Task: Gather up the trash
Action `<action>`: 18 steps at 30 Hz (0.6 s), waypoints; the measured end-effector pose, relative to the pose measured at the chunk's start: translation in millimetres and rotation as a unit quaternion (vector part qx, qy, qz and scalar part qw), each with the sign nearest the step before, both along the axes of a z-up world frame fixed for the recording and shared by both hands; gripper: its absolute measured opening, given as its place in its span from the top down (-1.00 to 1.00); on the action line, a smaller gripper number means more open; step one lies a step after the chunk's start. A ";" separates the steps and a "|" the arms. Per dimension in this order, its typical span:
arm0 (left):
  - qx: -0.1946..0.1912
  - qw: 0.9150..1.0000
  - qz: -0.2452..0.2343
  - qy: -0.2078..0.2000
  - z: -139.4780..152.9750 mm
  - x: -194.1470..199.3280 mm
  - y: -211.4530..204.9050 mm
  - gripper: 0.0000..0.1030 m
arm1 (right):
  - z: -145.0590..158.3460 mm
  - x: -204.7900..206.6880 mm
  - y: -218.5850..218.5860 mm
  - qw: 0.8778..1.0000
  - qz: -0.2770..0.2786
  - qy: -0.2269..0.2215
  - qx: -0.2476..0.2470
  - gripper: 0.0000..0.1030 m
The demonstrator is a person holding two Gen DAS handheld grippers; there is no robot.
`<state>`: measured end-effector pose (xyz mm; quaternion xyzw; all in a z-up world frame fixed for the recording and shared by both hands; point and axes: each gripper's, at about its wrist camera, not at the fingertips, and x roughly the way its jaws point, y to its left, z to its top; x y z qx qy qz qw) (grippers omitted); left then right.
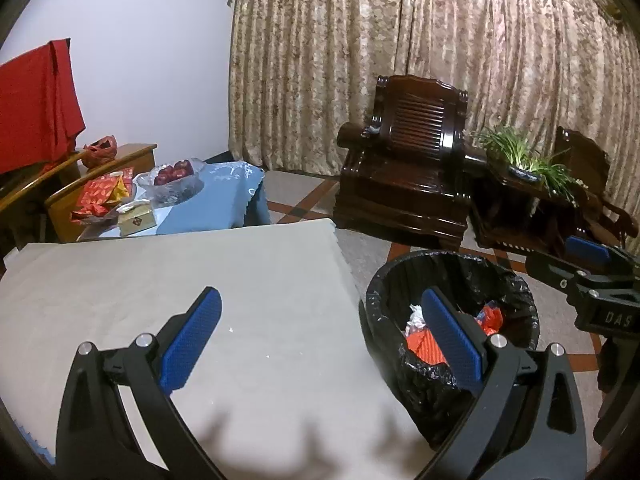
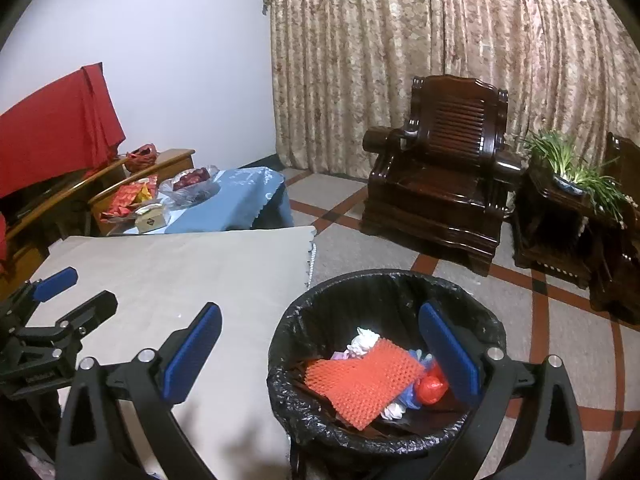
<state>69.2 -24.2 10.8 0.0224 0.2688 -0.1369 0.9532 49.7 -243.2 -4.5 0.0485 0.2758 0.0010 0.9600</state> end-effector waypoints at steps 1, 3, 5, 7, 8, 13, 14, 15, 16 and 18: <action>-0.001 1.000 -0.001 0.001 0.5 0.0 -0.4 -0.89 | 0.4 0.2 0.7 1.000 0.000 0.000 -0.001 -0.88; -0.002 1.000 0.000 0.001 1.6 -0.2 -0.2 -0.89 | 0.9 1.2 1.8 1.000 0.001 -0.001 -0.001 -0.88; 0.001 1.000 0.003 -0.002 2.6 -0.5 -0.1 -0.89 | 1.3 1.4 2.6 1.000 0.002 -0.002 -0.002 -0.88; 0.002 1.000 0.004 -0.002 3.2 -0.7 -0.4 -0.89 | 1.0 1.5 2.5 1.000 0.003 -0.001 -0.002 -0.88; 0.002 1.000 0.005 -0.002 3.2 -0.8 -0.2 -0.89 | 0.8 1.6 2.6 1.000 0.004 -0.001 -0.002 -0.88; 0.001 1.000 0.006 -0.003 3.4 -1.9 0.6 -0.89 | 1.0 1.7 3.7 1.000 0.004 -0.001 -0.003 -0.88; 0.001 1.000 0.007 -0.002 3.6 -1.9 0.6 -0.89 | 1.0 1.8 3.9 1.000 0.004 -0.001 -0.003 -0.88; 0.001 1.000 0.007 -0.002 3.6 -1.9 0.9 -0.89 | 0.9 1.8 3.9 1.000 0.004 0.000 -0.003 -0.88; 0.001 1.000 0.008 -0.002 3.8 -2.1 1.1 -0.89 | 0.9 1.8 4.0 1.000 0.004 0.000 -0.003 -0.88; 0.001 1.000 0.008 -0.001 3.9 -1.5 2.3 -0.89 | 1.1 1.8 4.2 1.000 0.004 -0.001 -0.003 -0.88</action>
